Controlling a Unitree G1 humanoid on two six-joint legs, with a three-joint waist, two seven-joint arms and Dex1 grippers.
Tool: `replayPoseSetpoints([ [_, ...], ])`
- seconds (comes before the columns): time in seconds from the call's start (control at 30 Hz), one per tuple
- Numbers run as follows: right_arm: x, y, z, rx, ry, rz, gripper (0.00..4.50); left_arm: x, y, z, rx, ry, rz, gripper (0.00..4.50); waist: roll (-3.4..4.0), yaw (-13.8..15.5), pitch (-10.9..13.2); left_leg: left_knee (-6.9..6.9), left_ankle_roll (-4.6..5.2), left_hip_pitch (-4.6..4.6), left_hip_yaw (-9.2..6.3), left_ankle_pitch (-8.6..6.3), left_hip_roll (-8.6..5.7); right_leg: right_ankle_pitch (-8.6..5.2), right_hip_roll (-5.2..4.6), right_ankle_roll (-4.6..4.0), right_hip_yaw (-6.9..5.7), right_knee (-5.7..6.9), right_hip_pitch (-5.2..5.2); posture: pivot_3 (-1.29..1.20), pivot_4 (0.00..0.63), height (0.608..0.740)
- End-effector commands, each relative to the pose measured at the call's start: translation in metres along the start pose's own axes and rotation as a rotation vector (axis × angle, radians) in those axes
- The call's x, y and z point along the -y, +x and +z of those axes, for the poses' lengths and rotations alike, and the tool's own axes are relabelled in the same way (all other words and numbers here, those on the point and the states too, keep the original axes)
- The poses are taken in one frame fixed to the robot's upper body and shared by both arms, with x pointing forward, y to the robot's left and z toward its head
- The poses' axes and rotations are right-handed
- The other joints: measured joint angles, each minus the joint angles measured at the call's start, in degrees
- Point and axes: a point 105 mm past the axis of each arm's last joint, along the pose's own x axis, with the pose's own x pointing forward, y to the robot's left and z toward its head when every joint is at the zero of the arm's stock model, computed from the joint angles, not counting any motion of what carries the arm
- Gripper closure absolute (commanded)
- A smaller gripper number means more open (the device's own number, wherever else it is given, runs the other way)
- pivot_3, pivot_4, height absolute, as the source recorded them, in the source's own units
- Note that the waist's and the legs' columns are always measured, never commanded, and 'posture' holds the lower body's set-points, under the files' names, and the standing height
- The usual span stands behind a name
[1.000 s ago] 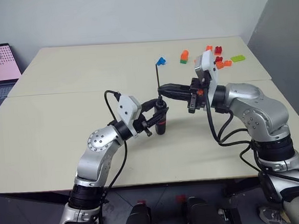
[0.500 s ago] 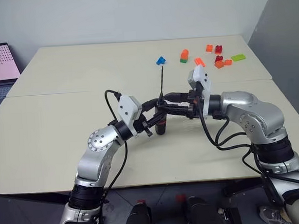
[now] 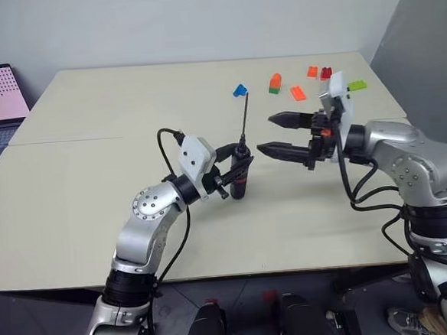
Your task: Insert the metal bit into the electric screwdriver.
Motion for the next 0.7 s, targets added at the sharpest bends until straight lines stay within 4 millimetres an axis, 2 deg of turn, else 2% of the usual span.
replayPoseSetpoints([
  [0.03, 0.0, -0.027, 0.011, -0.007, -0.126, -0.039, 0.0, -0.042, -0.007, 0.012, -0.199, 0.295, 0.033, 2.88, -0.08, 0.0, 0.14, 0.0, 0.0, -0.03, -0.03, 0.0, 0.0, 0.0, 0.02, 0.0, -0.02, 0.0, -0.03, 0.0, 0.15, 0.74],
  [0.1, 0.0, -0.033, 0.01, -0.029, -0.146, -0.051, 0.0, -0.051, -0.009, 0.01, -0.275, 0.363, 0.01, 2.88, -0.01, -0.21, 0.19, 0.0, 0.0, -0.12, 0.03, 0.0, 0.0, 0.0, 0.02, 0.0, 0.02, -0.05, -0.1, 0.0, 0.15, 0.74],
  [0.17, 0.002, -0.05, 0.002, -0.125, -0.219, -0.085, 0.0, -0.057, -0.011, 0.001, -0.403, 0.458, -0.077, 2.88, 0.01, -0.13, 0.2, -0.03, 0.0, -0.21, 0.15, -0.01, -0.01, -0.02, -0.02, 0.05, 0.08, -0.21, -0.12, 0.0, 0.15, 0.74],
  [0.27, 0.002, -0.062, -0.002, -0.198, -0.28, -0.099, 0.0, -0.059, -0.01, -0.011, -0.501, 0.517, -0.165, 2.88, 0.0, 0.39, 0.21, -0.02, -0.01, -0.84, 0.08, 0.0, -0.07, -0.09, -0.08, 0.16, 0.01, -0.24, -0.65, 0.0, 0.15, 0.74],
  [0.37, 0.001, -0.069, -0.001, -0.253, -0.36, -0.112, 0.0, -0.048, -0.006, -0.04, -0.599, 0.547, -0.31, 2.88, -0.02, 0.27, 0.22, 0.01, -0.02, -1.09, 0.12, 0.0, -0.11, -0.08, -0.12, 0.16, 0.04, -0.2, -0.9, 0.0, 0.15, 0.74],
  [0.53, -0.014, -0.066, -0.001, -0.257, -0.454, -0.069, 0.0, -0.026, 0.012, -0.068, -0.642, 0.515, -0.454, 2.88, 0.0, -0.2, 0.23, 0.0, 0.0, -1.01, 0.3, 0.0, -0.04, -0.09, -0.11, 0.17, 0.05, -0.11, -0.9, 0.0, 0.15, 0.74],
  [0.7, -0.023, -0.064, 0.001, -0.223, -0.449, -0.056, 0.0, -0.019, 0.022, -0.077, -0.647, 0.506, -0.497, 2.88, 0.0, -0.12, 0.23, 0.09, 0.0, -0.97, 0.39, 0.0, -0.03, -0.09, -0.1, 0.18, 0.15, -0.07, -0.87, 0.0, 0.15, 0.74],
])
